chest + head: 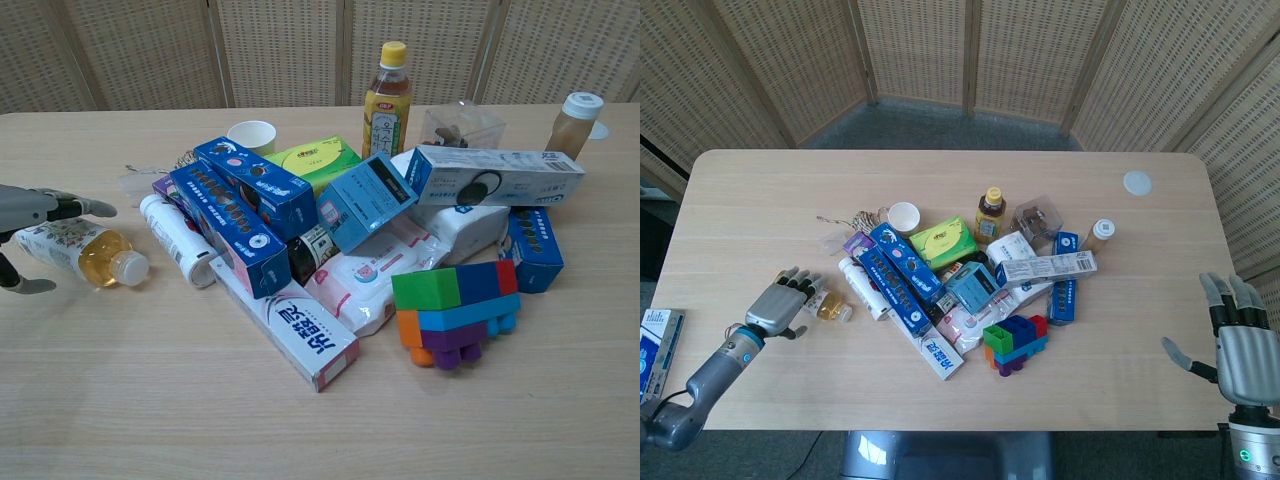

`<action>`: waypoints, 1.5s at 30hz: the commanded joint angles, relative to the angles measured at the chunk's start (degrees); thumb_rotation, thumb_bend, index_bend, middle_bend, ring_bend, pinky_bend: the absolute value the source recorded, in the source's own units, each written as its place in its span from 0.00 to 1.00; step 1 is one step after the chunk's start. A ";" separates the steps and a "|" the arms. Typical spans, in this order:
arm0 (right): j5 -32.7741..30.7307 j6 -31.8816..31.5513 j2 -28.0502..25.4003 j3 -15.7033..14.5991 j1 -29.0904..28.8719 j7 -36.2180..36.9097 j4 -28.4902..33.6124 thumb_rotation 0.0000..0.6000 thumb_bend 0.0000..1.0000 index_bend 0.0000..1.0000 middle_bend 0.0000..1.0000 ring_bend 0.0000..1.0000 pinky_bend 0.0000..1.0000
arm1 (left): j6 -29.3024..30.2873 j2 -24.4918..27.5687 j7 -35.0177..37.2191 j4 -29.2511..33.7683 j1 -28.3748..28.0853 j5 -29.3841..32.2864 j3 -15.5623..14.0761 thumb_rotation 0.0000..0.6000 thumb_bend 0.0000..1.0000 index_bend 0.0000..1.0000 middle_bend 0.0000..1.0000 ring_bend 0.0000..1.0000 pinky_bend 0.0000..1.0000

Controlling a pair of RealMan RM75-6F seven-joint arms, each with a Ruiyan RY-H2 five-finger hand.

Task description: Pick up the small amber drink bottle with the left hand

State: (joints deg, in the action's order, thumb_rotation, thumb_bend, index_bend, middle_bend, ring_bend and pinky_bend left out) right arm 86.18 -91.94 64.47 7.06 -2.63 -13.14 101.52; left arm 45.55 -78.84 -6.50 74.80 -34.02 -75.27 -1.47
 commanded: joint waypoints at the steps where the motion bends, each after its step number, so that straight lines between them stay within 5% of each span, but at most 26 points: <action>1: -0.06 -0.18 -0.05 -0.02 0.15 -0.16 0.13 0.00 0.20 0.00 0.13 0.00 0.00 | -0.65 -1.98 0.60 -2.53 -0.61 0.20 0.65 1.00 0.35 0.00 0.00 0.00 0.00; 6: -0.11 -0.42 -0.20 0.06 0.30 -0.19 0.24 0.00 0.20 0.00 0.13 0.00 0.00 | -0.68 -4.08 1.14 -4.95 -0.82 0.39 1.19 1.00 0.35 0.05 0.10 0.11 0.05; 14: 0.05 -0.68 -0.26 0.02 0.53 0.49 -0.10 0.00 0.20 0.00 0.13 0.00 0.00 | 3.12 -7.71 0.76 -7.26 0.06 -0.72 1.84 1.00 0.35 0.59 0.62 0.65 0.57; 20: 0.04 -1.36 -0.15 0.15 0.91 1.39 -0.61 0.00 0.20 0.00 0.13 0.00 0.00 | 7.21 -8.62 2.27 -7.49 1.62 -0.49 3.31 1.00 0.38 0.76 0.84 0.84 0.77; 24: -0.05 -1.17 0.06 0.12 0.91 1.87 -1.12 0.00 0.19 0.00 0.13 0.00 0.00 | 8.57 -6.63 5.08 -4.50 2.30 0.05 4.66 1.00 0.40 0.79 0.89 0.88 0.81; 37: -0.21 1.89 3.28 -0.22 -0.79 3.86 -4.17 0.00 0.20 0.00 0.13 0.00 0.00 | 17.45 13.76 7.15 21.76 2.83 -0.11 13.28 1.00 0.39 0.79 0.89 0.89 0.82; 45: 0.05 2.87 5.09 -0.37 -1.60 5.15 -6.28 0.00 0.20 0.00 0.13 0.00 0.00 | 21.91 19.92 9.24 28.74 3.01 2.56 19.27 1.00 0.38 0.79 0.89 0.88 0.81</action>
State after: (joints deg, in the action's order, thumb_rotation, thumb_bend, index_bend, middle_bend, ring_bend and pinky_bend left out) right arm 86.21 -89.13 69.46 6.72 -4.18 -8.09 95.34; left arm 66.88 -59.79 2.02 102.61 -31.12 -73.46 16.90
